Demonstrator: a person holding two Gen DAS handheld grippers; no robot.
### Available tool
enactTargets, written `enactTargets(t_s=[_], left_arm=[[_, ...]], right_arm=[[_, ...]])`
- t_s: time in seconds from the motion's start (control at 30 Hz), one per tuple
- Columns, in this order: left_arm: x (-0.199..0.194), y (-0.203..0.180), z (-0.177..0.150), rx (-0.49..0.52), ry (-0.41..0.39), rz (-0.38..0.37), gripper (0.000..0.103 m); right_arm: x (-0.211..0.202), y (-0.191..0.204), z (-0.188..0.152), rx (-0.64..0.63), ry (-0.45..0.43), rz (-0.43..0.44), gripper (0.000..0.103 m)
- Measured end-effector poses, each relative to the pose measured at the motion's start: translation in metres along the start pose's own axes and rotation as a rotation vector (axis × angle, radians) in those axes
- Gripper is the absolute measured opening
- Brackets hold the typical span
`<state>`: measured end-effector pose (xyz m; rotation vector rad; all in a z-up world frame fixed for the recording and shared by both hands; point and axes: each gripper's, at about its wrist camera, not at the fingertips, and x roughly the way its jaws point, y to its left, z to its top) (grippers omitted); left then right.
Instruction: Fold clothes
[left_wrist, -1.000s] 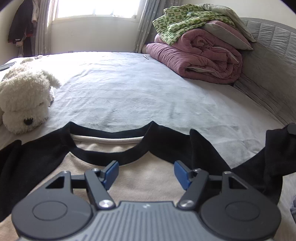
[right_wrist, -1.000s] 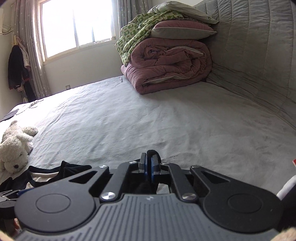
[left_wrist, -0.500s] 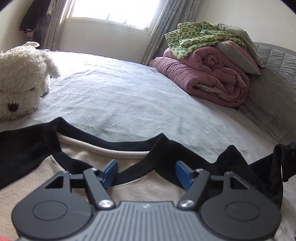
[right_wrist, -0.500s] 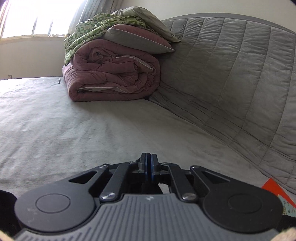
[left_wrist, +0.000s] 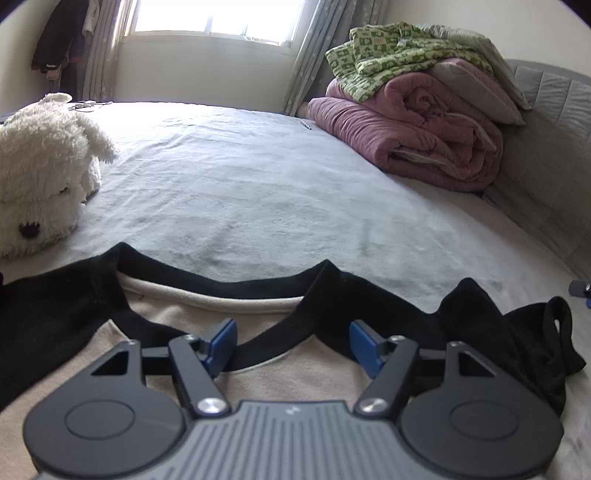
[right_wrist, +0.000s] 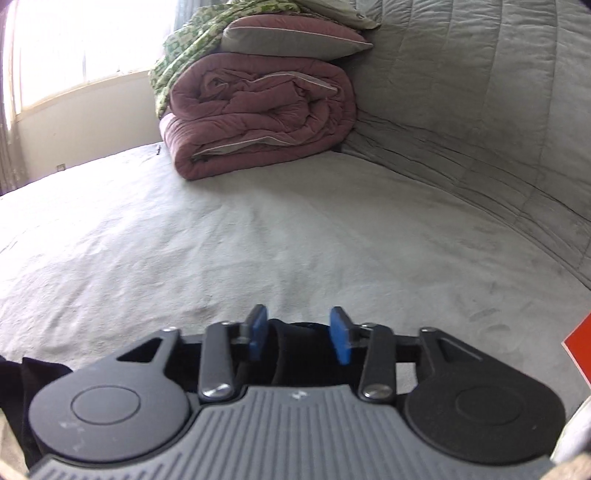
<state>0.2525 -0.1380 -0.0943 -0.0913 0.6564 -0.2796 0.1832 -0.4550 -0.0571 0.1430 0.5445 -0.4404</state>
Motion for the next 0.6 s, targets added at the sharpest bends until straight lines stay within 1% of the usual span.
enactTargets(t_s=[0.03,0.13,0.23,0.3,0.33,0.43,0.47,0.53,0.57,0.6], left_arm=[[0.0,-0.003,0.004,0.03,0.023,0.029,0.067],[0.0,-0.007,0.024,0.074,0.045,0.032,0.066],[0.001,-0.004,0.046,0.038,0.031,-0.016,0.067],[0.011,-0.002,0.055,0.018,0.044,-0.046,0.067],[0.018,0.001,0.057,0.01,0.05,-0.046,0.066],[0.031,0.008,0.054,-0.031,0.044,-0.035,0.065],[0.032,0.013,0.049,-0.05,0.031,-0.05,0.065],[0.031,0.023,0.033,-0.064,-0.013,-0.118,0.065],[0.034,0.025,0.028,-0.035,-0.016,-0.141,0.065],[0.037,0.022,0.03,-0.007,0.008,-0.131,0.064]], right_arm=[[-0.001,0.002,0.0,-0.001,-0.001,0.019,0.053],[-0.006,0.006,0.001,-0.004,-0.005,0.075,0.053],[-0.01,0.012,0.001,-0.019,-0.015,0.119,0.053],[-0.012,0.016,0.0,-0.049,-0.026,0.139,0.053],[-0.013,0.019,-0.001,-0.065,-0.03,0.15,0.053],[-0.009,0.021,-0.002,-0.082,-0.016,0.207,0.053],[-0.008,0.02,-0.002,-0.076,-0.011,0.223,0.053],[-0.01,0.018,-0.001,-0.068,-0.01,0.25,0.053],[-0.012,0.016,0.0,-0.058,-0.016,0.252,0.053],[-0.015,0.015,0.001,-0.049,-0.022,0.262,0.053]])
